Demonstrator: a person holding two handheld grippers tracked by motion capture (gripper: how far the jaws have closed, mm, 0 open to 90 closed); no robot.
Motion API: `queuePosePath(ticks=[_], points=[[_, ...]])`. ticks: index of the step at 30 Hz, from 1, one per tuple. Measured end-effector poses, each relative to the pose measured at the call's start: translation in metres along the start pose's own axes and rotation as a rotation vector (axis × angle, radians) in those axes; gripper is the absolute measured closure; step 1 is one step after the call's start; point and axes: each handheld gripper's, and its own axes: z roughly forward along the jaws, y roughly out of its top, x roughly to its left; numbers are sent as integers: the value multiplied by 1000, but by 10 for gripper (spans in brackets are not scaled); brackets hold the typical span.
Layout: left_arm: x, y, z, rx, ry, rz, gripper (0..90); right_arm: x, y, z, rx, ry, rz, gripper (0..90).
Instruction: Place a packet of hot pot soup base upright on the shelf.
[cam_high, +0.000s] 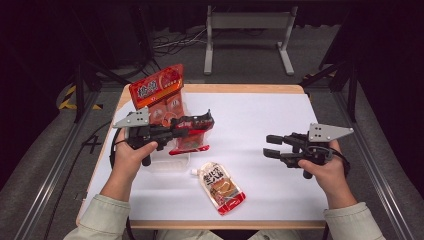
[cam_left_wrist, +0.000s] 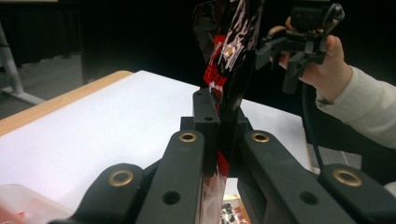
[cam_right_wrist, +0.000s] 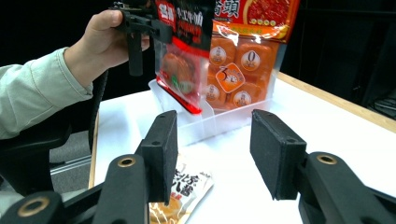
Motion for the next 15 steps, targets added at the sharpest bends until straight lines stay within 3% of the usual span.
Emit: queuePosePath(ticks=[10, 15], points=[[15, 3, -16, -18, 6, 7, 886, -6, -13, -15, -24, -30, 40, 523], [20, 3, -21, -1, 27, 9, 886, -5, -17, -17, 5, -55, 32, 519]])
